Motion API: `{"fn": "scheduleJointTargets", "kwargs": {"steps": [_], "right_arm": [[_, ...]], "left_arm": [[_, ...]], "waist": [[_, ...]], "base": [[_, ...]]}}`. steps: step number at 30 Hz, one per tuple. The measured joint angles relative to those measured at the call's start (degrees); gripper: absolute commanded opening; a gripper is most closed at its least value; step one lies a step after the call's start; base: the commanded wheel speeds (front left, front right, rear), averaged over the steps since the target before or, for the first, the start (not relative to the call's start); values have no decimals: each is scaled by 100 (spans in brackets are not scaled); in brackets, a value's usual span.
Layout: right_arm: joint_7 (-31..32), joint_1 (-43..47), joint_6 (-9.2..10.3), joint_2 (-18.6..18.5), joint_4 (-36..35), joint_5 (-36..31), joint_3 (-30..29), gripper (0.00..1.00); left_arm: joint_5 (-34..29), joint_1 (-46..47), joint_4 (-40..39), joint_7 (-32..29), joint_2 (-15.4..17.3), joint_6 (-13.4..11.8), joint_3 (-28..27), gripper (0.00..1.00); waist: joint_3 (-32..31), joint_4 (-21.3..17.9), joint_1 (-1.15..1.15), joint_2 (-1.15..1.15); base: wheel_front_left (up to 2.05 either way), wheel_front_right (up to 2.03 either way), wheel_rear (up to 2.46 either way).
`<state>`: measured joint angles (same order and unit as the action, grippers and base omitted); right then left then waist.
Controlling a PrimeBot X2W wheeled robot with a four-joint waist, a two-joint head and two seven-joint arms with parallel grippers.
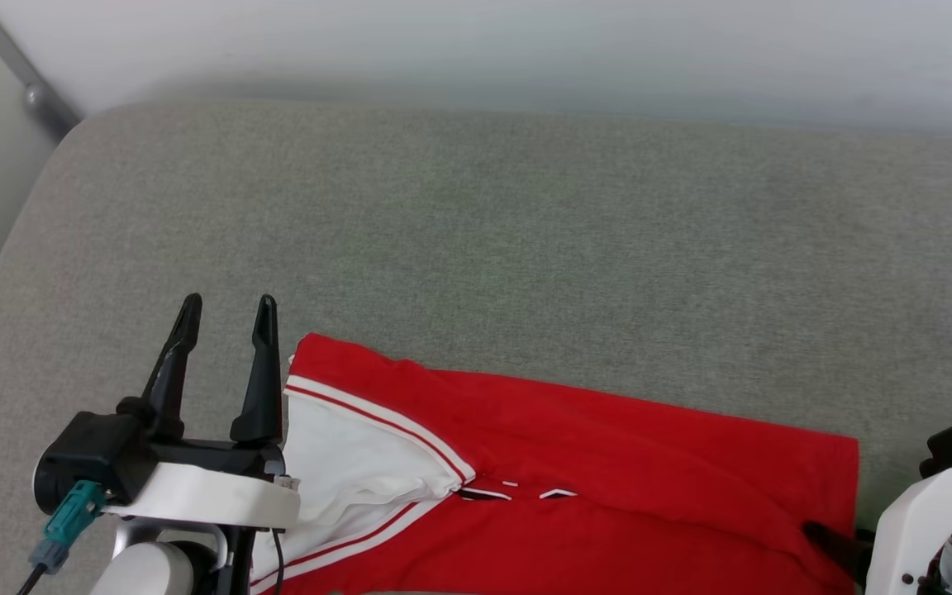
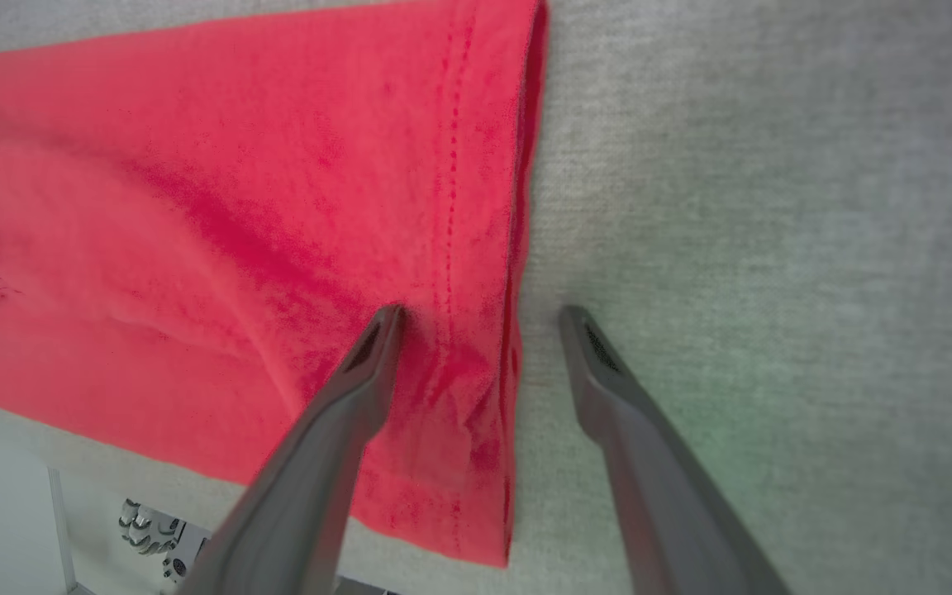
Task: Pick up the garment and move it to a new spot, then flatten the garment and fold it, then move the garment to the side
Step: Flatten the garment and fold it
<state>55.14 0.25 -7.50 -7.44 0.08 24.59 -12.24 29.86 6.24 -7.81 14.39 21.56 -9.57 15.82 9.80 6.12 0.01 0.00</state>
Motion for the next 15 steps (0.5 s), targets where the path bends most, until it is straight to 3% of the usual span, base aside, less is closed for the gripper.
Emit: {"fn": "scheduleJointTargets", "kwargs": {"steps": [3,4,5,15], "right_arm": [[37,-69,0,-1,167,16,34,100],[48,-96,1,-10,212,54,46,40],[56,-108,2,-22,243,92,55,1],[-141,-242,0,-170,480,333,397,0]], "left_arm": [[-55,53,20,-10,23,49,75,100],[-70,67,27,-10,34,51,83,100],[-86,73,34,-10,41,53,87,100],[-105,-53,153,-164,148,-49,112,100]], "waist": [[120,125,0,0],[144,157,0,0],[162,177,0,0],[-120,56,0,0]], "base": [[0,0,0],[0,0,0],[0,0,0],[0,0,0]]}}
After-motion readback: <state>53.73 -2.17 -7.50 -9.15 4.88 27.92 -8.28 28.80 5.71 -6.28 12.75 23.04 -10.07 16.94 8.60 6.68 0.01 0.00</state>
